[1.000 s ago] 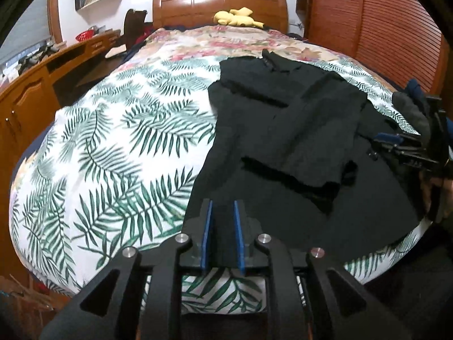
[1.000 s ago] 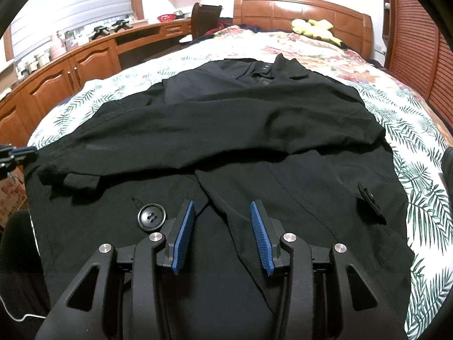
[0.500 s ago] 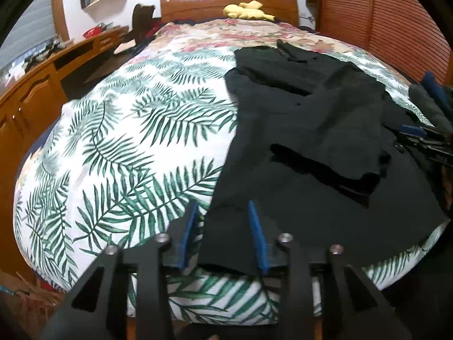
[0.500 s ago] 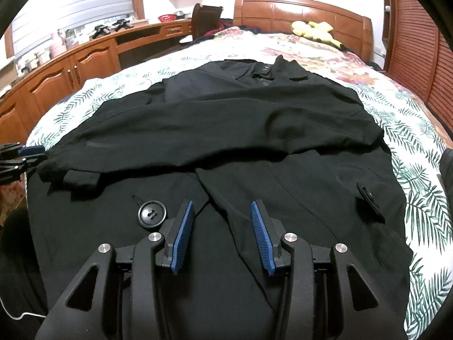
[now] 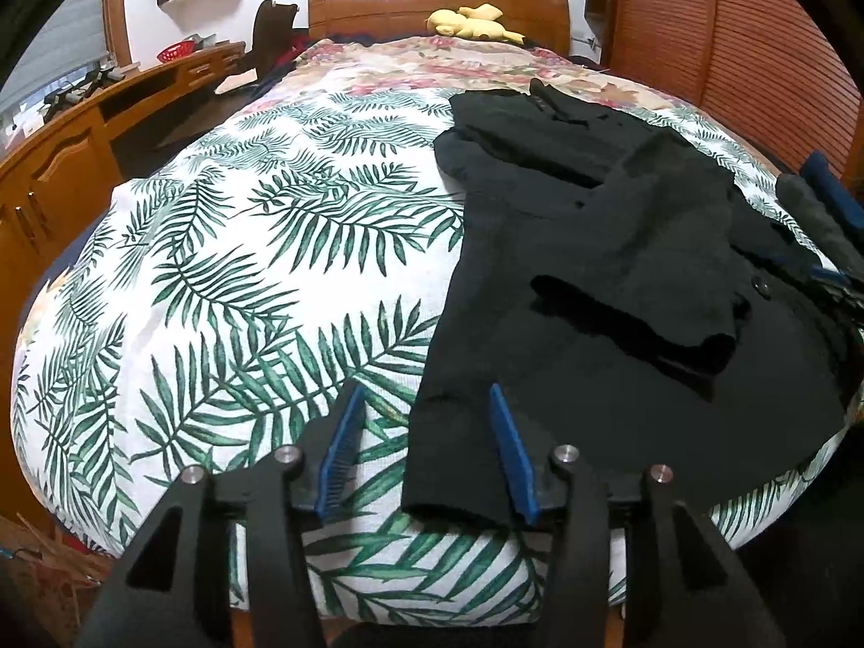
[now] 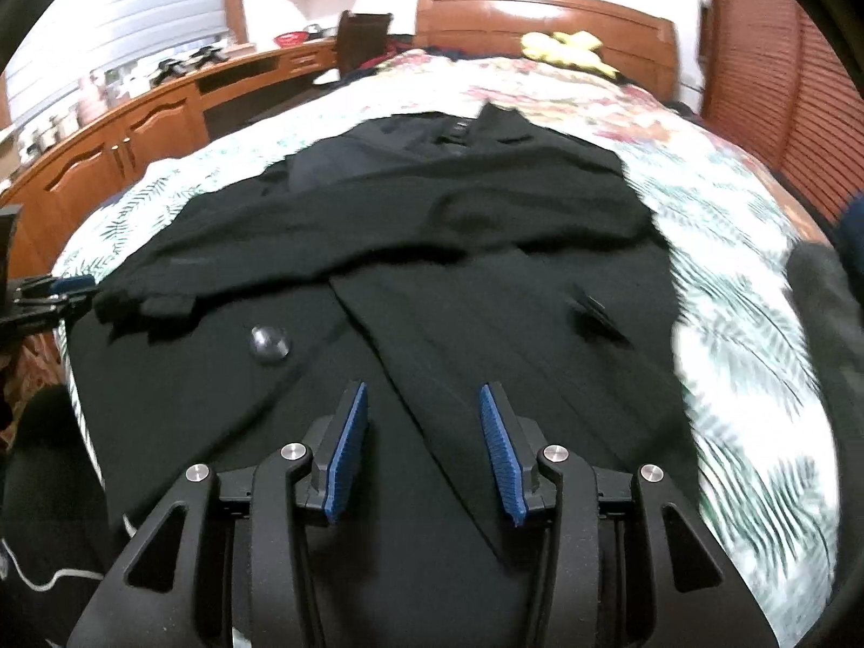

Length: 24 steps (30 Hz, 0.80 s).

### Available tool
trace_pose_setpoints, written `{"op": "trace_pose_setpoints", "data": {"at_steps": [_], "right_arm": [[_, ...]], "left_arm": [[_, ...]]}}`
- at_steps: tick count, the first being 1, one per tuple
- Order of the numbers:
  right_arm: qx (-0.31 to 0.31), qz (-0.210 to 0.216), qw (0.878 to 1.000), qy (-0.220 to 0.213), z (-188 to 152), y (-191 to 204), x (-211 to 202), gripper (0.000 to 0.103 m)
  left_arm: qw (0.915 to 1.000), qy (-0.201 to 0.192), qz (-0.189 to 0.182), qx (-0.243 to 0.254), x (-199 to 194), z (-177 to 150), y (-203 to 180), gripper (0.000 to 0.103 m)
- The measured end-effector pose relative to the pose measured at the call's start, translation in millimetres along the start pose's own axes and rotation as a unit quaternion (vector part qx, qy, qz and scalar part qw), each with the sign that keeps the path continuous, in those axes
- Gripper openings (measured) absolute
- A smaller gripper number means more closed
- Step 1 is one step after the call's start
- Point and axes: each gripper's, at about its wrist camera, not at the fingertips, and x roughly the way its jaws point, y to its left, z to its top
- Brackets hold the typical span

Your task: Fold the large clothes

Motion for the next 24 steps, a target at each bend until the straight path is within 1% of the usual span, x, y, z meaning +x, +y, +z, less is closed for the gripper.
{"op": "trace_pose_setpoints", "data": {"at_steps": [4,7,14,15,17,20,21,22,24], "right_arm": [[0.020,-0.036,0.999,0.011,-28,-27,-31,0.047],[0.025,-0.067,0.997,0.024,-45,-43,-47,0.053],[0.064,-0.098,0.992,0.041,-75,-72,-65,0.055],[0.071,-0.096,0.992,0.042,-77,-76,-66,0.055],[0.093,-0.079,0.991,0.047,-82,-83,-65,0.056],[0.101,-0.070,0.991,0.045,-82,-83,-65,0.056],[0.101,-0.059,0.992,0.045,-81,-81,-65,0.056],[0.102,-0.037,0.993,0.046,-80,-79,-63,0.056],[0.097,-0.016,0.994,0.049,-76,-73,-61,0.056]], "left_arm": [[1.0000,-0.003,-0.002,0.000,0,0,1,0.047],[1.0000,-0.005,-0.003,0.001,-1,-2,1,0.047],[1.0000,-0.003,-0.005,0.002,-2,-2,1,0.047],[1.0000,-0.002,-0.005,0.002,-1,-2,1,0.047],[1.0000,-0.001,-0.006,0.001,-2,-2,1,0.047],[0.9999,-0.001,-0.011,-0.002,-5,-3,0,0.047],[0.9999,-0.002,-0.016,-0.004,-7,-4,0,0.047],[0.9997,-0.002,-0.023,-0.005,-9,-5,0,0.047],[0.9995,-0.003,-0.031,-0.004,-13,-9,-2,0.047]]}}
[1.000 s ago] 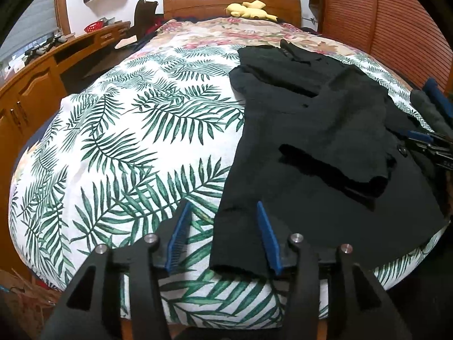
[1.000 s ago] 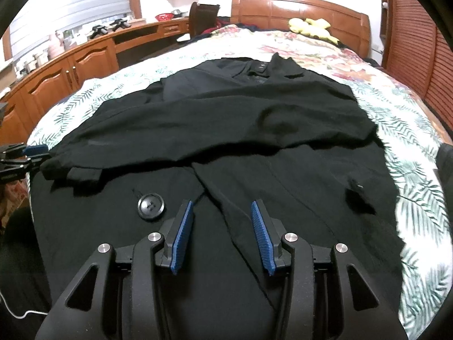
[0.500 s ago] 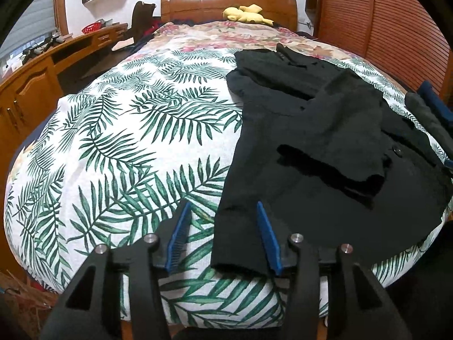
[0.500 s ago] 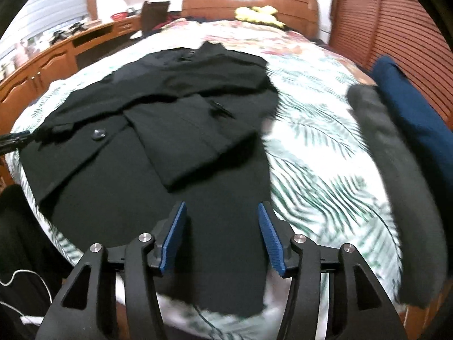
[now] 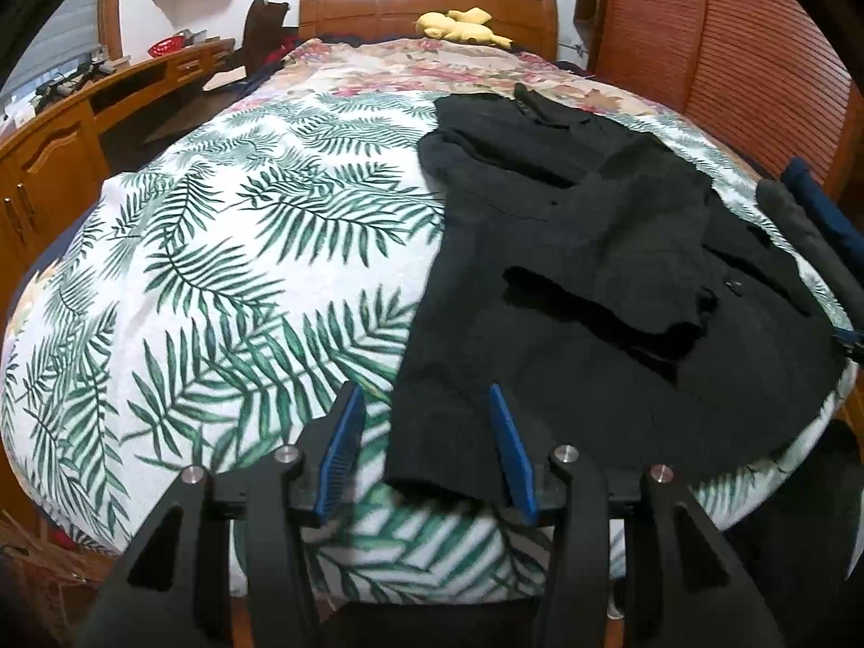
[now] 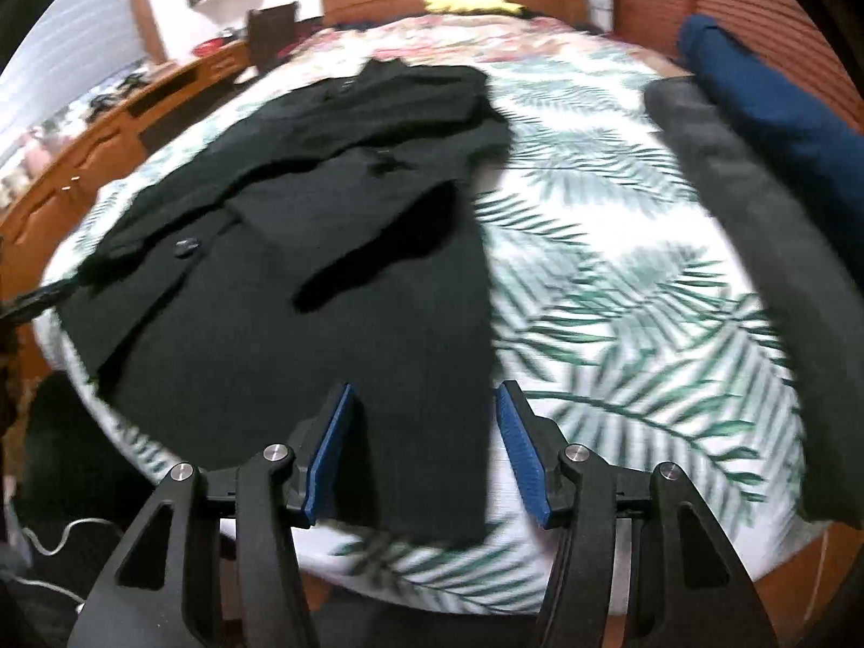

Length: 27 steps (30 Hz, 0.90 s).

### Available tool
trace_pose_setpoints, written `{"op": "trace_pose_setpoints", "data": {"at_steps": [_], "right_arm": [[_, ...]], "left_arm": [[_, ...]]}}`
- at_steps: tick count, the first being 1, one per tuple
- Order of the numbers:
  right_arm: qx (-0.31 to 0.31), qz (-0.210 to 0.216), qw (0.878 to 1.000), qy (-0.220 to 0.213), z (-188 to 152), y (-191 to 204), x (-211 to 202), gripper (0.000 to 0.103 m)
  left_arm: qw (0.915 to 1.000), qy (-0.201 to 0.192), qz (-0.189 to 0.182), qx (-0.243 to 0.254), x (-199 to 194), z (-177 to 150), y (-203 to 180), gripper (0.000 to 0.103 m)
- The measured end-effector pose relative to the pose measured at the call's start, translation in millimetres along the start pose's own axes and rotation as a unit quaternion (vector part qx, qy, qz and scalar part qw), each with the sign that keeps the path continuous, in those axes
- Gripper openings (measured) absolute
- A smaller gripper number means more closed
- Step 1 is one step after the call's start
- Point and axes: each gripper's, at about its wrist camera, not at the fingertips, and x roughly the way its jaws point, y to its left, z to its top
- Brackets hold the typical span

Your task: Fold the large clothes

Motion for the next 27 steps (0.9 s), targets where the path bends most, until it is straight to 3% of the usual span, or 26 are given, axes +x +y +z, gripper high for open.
{"op": "trace_pose_setpoints", "data": {"at_steps": [6,19,23,27], "right_arm": [[-0.024,0.031,0.999,-0.017,3,23,-7,0.049],[-0.023,0.017,1.000,-0.003,-7,26,0,0.048],[-0.023,0.026,0.999,-0.015,-5,28,-2,0.040],[-0.015,0.036,0.999,-0.021,-4,28,0,0.036]], "left_arm": [[0.9998,0.000,-0.018,-0.005,-14,-14,-2,0.047],[0.9988,-0.013,-0.043,-0.019,-18,-20,1,0.047],[0.9979,-0.030,-0.053,-0.025,-21,-15,-2,0.035],[0.9978,-0.035,-0.048,-0.030,-19,-12,0,0.034]]}}
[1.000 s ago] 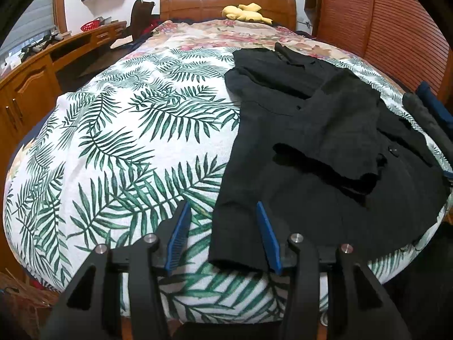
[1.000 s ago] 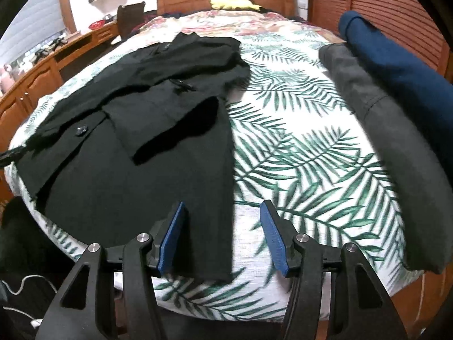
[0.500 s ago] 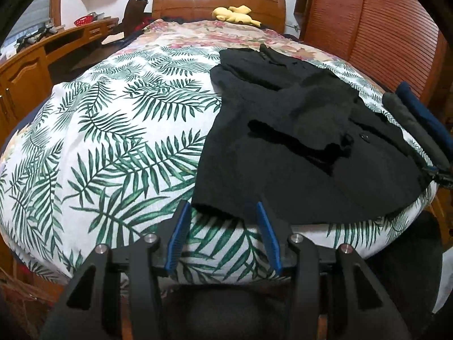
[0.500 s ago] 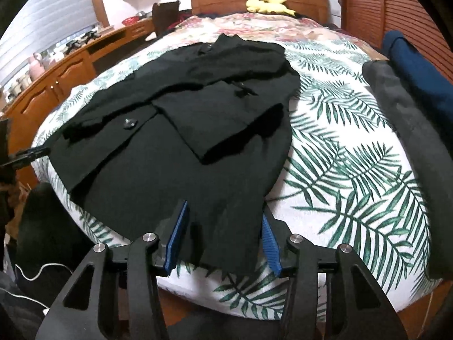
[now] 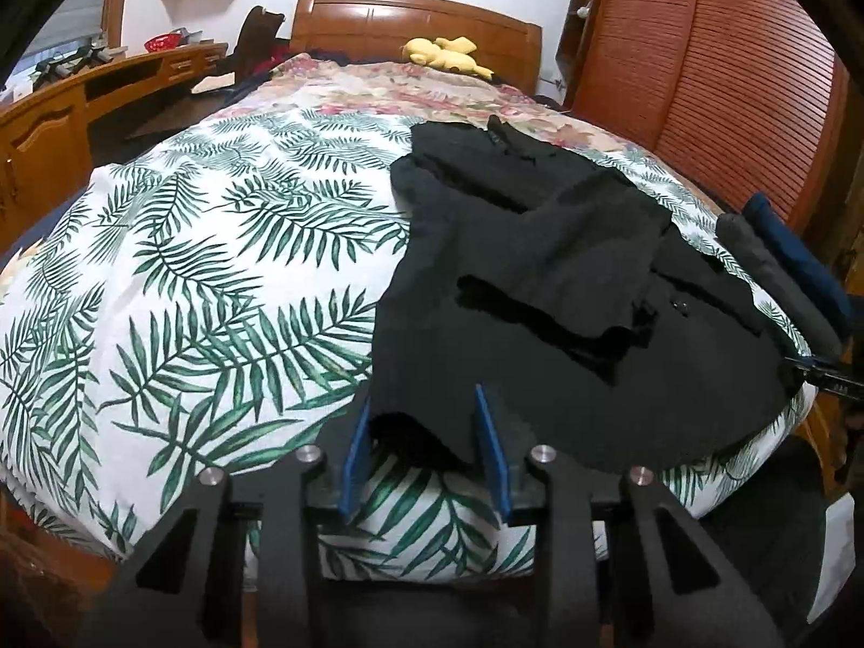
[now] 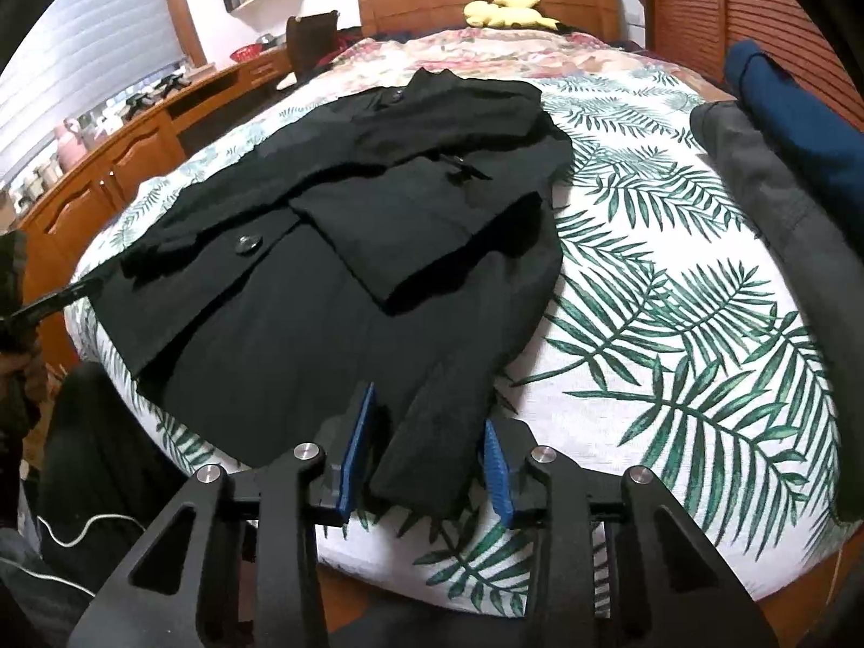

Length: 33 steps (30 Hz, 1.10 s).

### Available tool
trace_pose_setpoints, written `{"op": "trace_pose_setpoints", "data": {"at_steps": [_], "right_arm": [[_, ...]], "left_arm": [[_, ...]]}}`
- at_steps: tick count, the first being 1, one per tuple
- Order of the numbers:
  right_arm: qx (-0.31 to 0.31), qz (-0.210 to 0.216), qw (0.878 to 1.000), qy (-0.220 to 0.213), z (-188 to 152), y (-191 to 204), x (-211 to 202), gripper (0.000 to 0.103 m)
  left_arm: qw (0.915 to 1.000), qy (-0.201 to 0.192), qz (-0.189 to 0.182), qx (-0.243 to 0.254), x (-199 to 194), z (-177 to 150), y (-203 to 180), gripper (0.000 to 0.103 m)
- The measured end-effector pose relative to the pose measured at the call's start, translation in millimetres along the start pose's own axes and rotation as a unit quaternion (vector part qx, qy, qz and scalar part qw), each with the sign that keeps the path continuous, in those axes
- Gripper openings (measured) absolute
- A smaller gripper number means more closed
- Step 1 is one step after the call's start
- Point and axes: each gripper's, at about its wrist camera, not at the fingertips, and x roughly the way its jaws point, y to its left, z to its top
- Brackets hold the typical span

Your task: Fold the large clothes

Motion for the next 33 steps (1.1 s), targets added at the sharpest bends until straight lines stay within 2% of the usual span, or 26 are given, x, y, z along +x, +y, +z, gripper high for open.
{"op": "trace_pose_setpoints", "data": {"at_steps": [10,12,13,14,16,18,26,33], "right_arm": [[-0.001,-0.005,1.000,0.001,-2,2,5,0.036],[-0.002,-0.007,1.000,0.000,-2,3,5,0.034],[-0.002,-0.007,1.000,-0.002,-1,3,5,0.032],[-0.002,-0.006,1.000,-0.002,0,3,4,0.029],[-0.011,-0.018,1.000,0.001,3,5,3,0.012],[-0.024,-0.023,0.999,-0.003,10,8,-2,0.010],[-0.044,-0.006,0.995,-0.091,59,18,-70,0.007],[-0.090,-0.027,0.982,-0.164,100,37,-154,0.006]], "left_arm": [[0.9999,0.003,0.011,-0.002,11,-2,5,0.034],[0.9999,0.001,0.017,0.002,11,-1,3,0.023],[0.9998,-0.002,0.018,0.004,10,-1,2,0.010],[0.9999,-0.005,0.015,0.007,8,1,0,0.005],[0.9995,-0.012,0.023,0.019,2,5,-7,0.004],[0.9994,-0.021,0.020,0.019,-9,15,-12,0.004],[0.9941,-0.100,0.014,0.039,-76,63,-41,0.003],[0.9820,-0.176,0.015,0.066,-155,103,-66,0.002]]}}
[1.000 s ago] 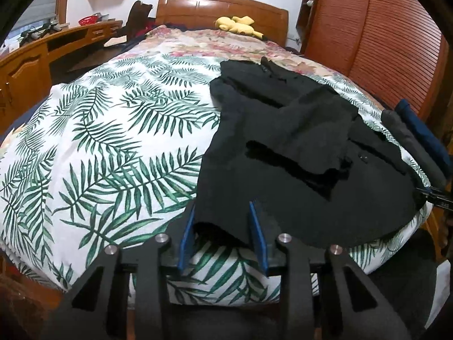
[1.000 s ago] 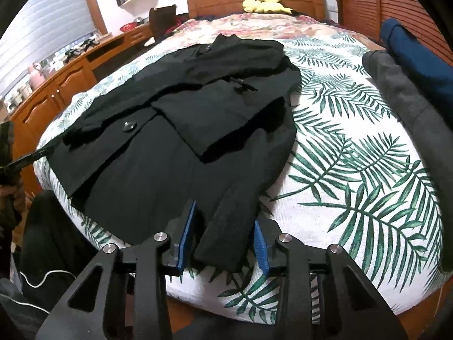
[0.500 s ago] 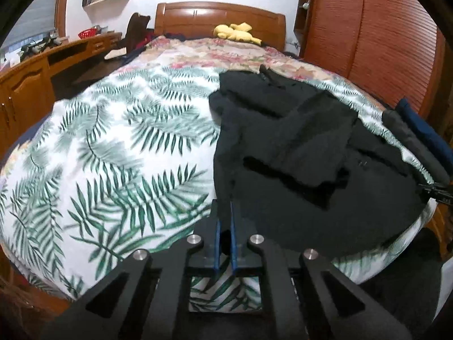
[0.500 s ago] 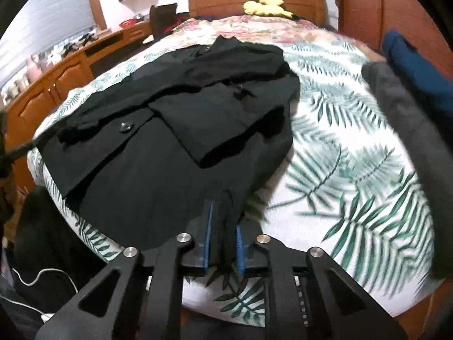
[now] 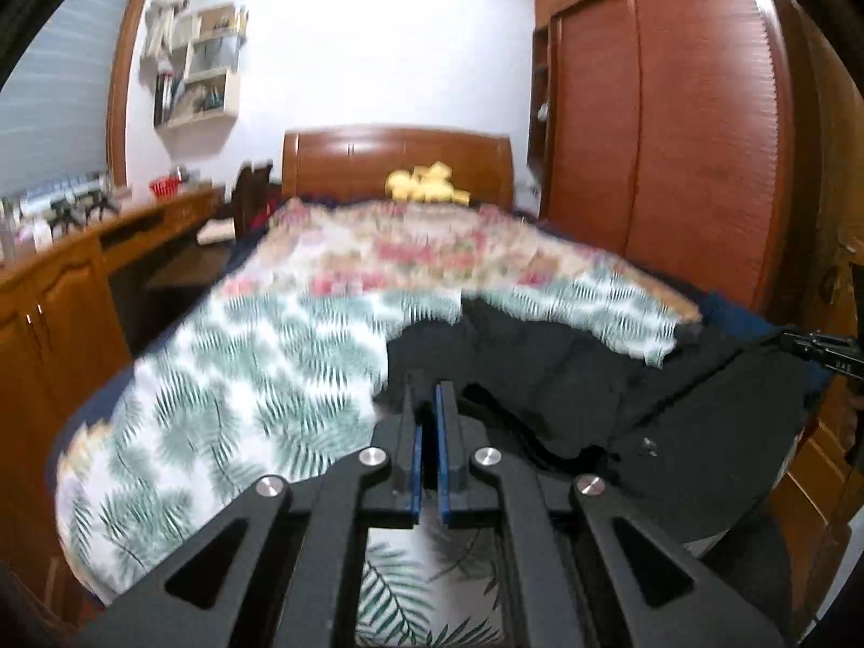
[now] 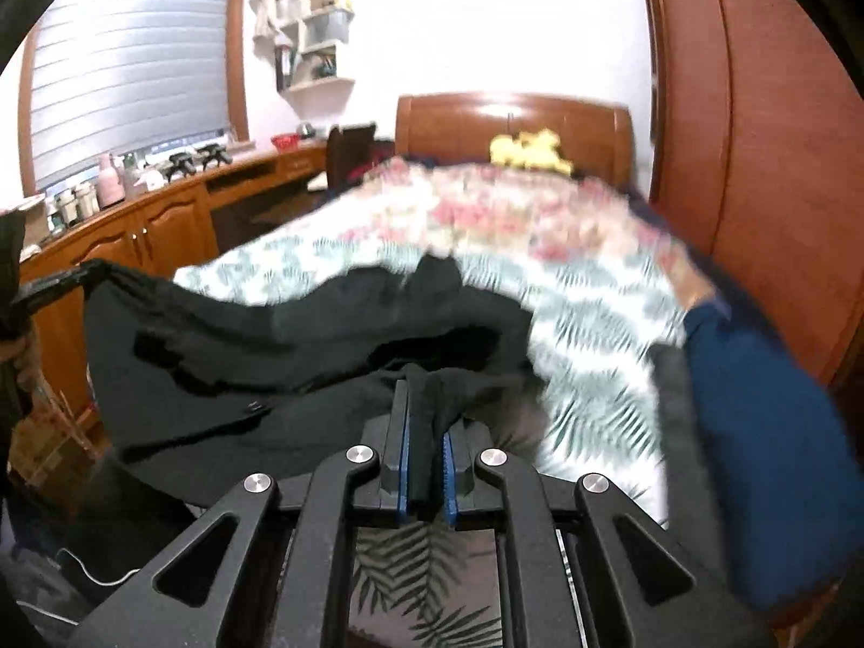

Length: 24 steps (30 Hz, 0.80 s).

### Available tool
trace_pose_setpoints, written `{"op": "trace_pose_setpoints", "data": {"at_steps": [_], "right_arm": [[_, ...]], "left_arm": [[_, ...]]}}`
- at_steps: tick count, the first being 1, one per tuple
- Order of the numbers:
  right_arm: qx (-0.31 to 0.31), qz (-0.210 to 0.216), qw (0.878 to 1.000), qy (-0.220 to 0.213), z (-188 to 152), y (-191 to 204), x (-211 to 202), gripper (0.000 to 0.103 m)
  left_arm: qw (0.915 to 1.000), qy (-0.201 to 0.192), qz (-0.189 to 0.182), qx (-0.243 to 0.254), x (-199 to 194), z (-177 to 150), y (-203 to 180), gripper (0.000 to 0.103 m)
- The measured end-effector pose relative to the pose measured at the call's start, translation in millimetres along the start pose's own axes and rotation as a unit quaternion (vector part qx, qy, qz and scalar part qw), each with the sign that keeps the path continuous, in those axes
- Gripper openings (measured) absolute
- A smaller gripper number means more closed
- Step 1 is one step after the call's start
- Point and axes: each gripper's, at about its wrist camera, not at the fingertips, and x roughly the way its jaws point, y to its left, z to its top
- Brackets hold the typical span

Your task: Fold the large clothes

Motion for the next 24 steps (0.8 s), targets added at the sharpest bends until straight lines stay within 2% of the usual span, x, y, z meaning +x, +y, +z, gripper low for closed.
{"op": "trace_pose_setpoints", "data": {"at_steps": [5,9,11,15,19,24], "right_arm": [[-0.024,-0.019,0.998,-0.054,34,2,-62,0.006],[-0.029,-0.021,0.994,-0.098,47,8,-113,0.006],[-0.035,-0.024,0.993,-0.108,48,11,-128,0.006],[-0.035,-0.017,0.995,-0.094,40,12,-124,0.006],[-0.025,-0.025,0.998,-0.050,17,6,-86,0.006],[0.022,0.004,1.000,-0.015,-11,-16,-47,0.007]], "left_arm": [[0.9972,-0.075,0.004,0.003,-65,38,-7,0.002],[0.9934,-0.115,0.001,0.011,-109,54,-13,0.002],[0.9926,-0.121,-0.001,0.015,-122,57,-13,0.002],[0.9941,-0.108,-0.001,0.010,-117,49,-5,0.002],[0.9981,-0.058,-0.003,-0.022,-76,28,10,0.003],[0.9988,-0.011,-0.006,-0.048,-39,-2,21,0.003]]}}
